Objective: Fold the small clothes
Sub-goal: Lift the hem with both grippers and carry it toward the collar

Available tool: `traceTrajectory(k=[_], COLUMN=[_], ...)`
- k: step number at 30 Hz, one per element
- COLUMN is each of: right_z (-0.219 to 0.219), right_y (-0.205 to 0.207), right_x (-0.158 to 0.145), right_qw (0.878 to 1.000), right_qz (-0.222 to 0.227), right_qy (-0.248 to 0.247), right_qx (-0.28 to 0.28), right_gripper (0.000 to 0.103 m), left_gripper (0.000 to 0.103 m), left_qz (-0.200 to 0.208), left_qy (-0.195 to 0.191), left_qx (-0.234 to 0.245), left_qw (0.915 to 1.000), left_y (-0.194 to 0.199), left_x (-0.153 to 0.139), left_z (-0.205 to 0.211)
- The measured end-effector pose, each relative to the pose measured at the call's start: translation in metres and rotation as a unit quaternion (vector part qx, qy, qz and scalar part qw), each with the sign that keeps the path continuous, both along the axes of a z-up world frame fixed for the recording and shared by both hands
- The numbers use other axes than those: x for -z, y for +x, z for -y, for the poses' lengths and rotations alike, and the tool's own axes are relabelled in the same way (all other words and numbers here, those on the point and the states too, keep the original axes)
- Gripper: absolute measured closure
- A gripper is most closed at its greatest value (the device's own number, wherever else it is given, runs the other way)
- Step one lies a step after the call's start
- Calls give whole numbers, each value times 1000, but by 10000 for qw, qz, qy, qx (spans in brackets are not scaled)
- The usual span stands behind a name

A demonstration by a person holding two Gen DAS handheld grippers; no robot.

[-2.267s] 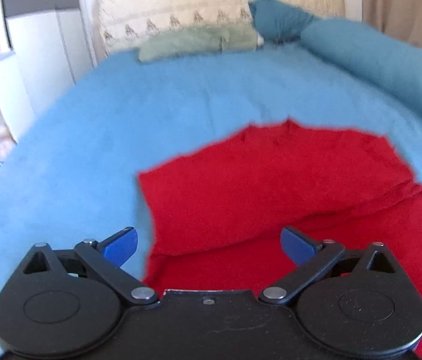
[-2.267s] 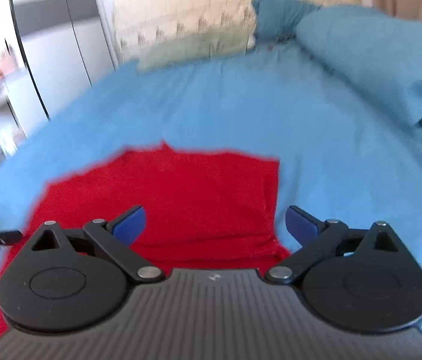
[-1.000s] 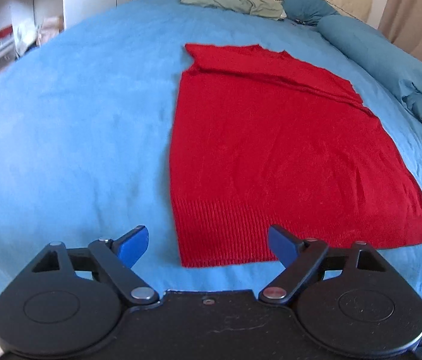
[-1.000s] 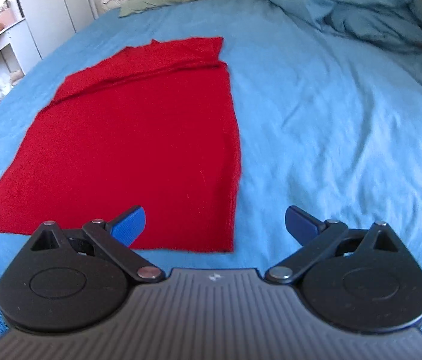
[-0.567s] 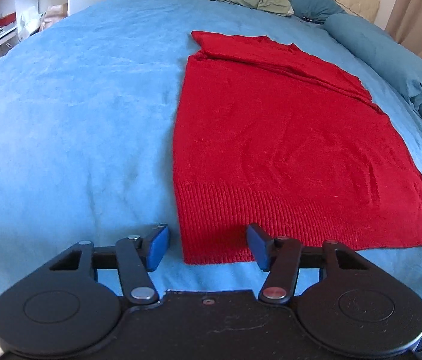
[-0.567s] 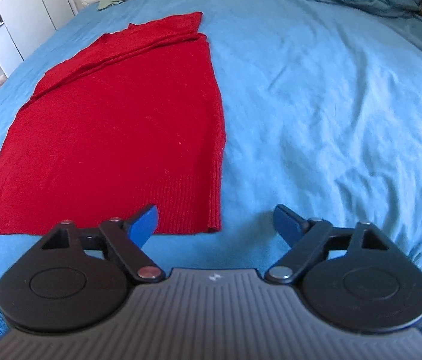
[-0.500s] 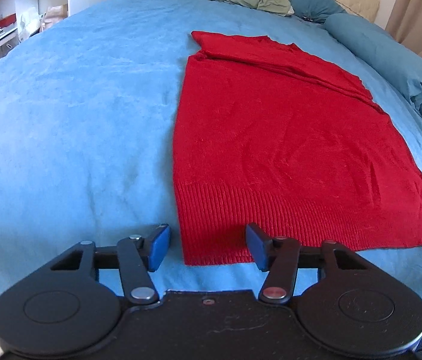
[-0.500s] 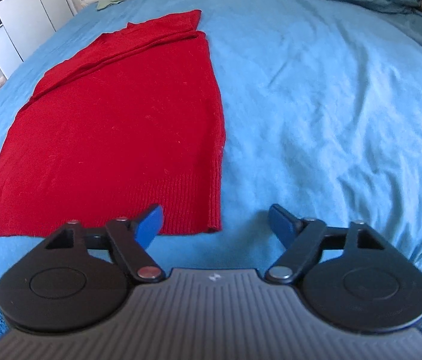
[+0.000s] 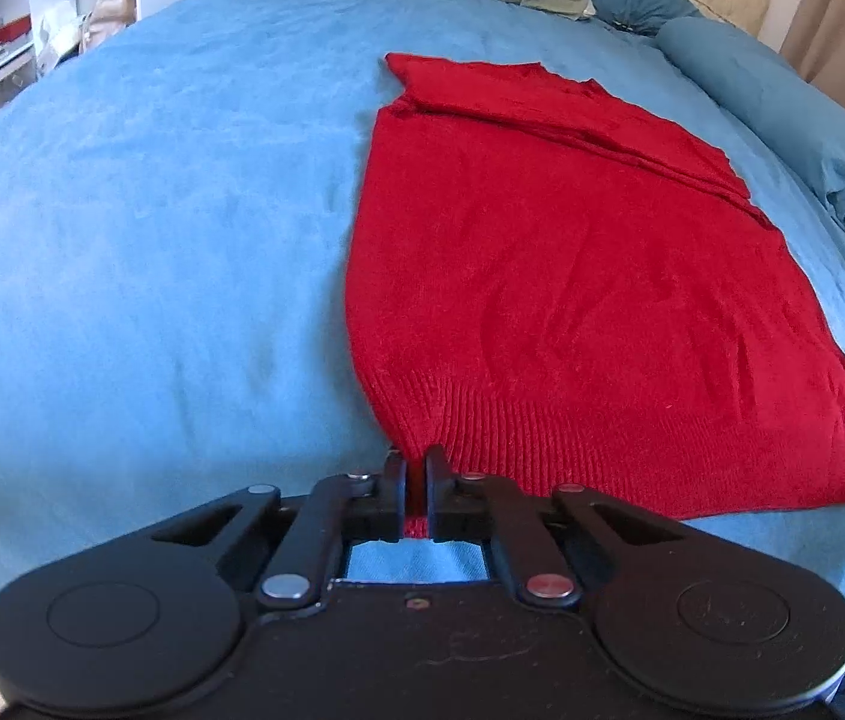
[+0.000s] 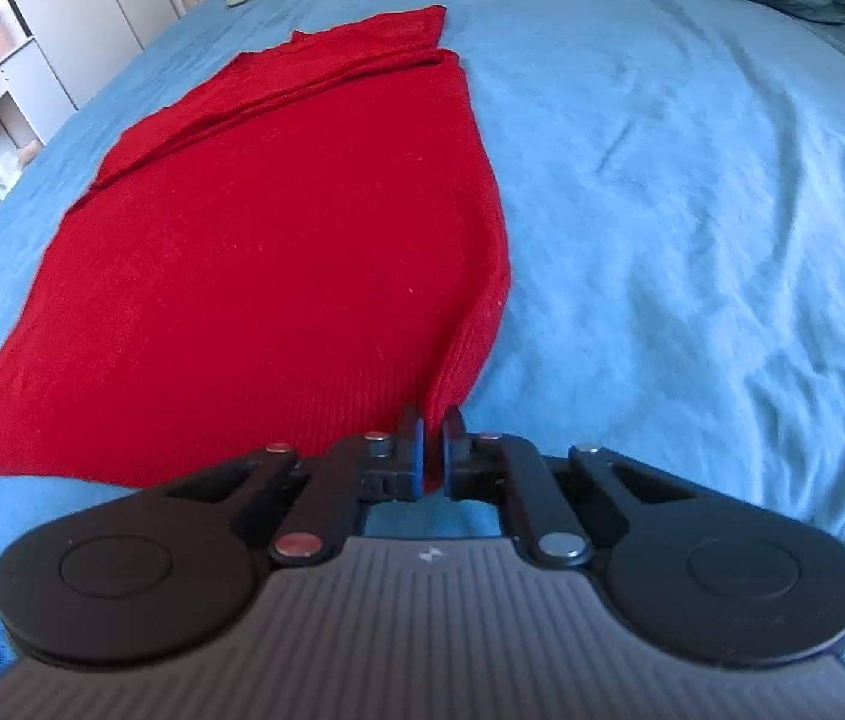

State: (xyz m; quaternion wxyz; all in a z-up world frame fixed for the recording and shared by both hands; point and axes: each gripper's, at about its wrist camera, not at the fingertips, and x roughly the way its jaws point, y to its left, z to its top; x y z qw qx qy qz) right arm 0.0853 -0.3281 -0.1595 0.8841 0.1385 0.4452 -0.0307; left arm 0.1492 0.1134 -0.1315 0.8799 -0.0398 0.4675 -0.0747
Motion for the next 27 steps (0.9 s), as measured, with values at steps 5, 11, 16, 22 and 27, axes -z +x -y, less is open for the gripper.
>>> traceTrajectory(k=[5,11,16,22,27], right_z=[18,37,38,44,51], right_y=[22,63,116,212,310], right_x=[-40,-84,-122,-165,-169], right_qw=[9996,9978,9960,9960,9981], right_qz=[-31,-94,-171,-108,95], right_qy=[240,656,857,865,605], right_qx=[-166,-89,-195,-177,-46], right_gripper=[83,83,83,83,83], left_gripper=[97,97,98,98,98], left_qz=[-182,-351,-461,30,382], left_qy=[-64,153,137,90,-202], left_qx=[-70,-202,-318,-271,-380], left_qw=[9998,9991,9983,9996,9983], left_y=[11,45,93,198,303], left_x=[-41,-86,-122,-175,-169], left_z=[0,17,28,49,66])
